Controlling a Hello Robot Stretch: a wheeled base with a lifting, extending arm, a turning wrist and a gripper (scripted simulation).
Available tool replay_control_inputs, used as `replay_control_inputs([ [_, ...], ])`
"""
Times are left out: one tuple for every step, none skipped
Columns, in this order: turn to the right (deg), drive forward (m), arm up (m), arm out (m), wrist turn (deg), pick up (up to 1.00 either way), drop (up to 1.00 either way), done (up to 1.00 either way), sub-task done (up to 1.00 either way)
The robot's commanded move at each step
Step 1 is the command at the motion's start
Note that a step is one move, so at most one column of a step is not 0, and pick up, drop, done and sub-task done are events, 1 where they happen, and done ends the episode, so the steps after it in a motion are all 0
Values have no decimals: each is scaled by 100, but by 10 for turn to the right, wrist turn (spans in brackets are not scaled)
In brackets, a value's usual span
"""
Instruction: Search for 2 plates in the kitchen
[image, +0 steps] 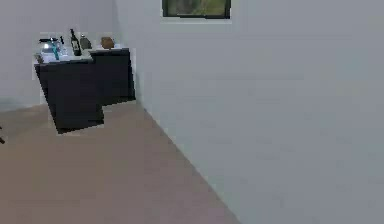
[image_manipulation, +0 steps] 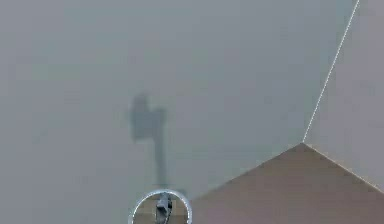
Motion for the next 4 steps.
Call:
replay_control_inputs([
  [-450, 0, 0, 0, 0, 0, 0, 0, 0],
  [-300, 0, 0, 0, 0, 0, 0, 0, 0],
  [0, 100, 0, 0, 0, 0, 0, 0, 0],
  [0, 100, 0, 0, 0, 0, 0, 0, 0],
])
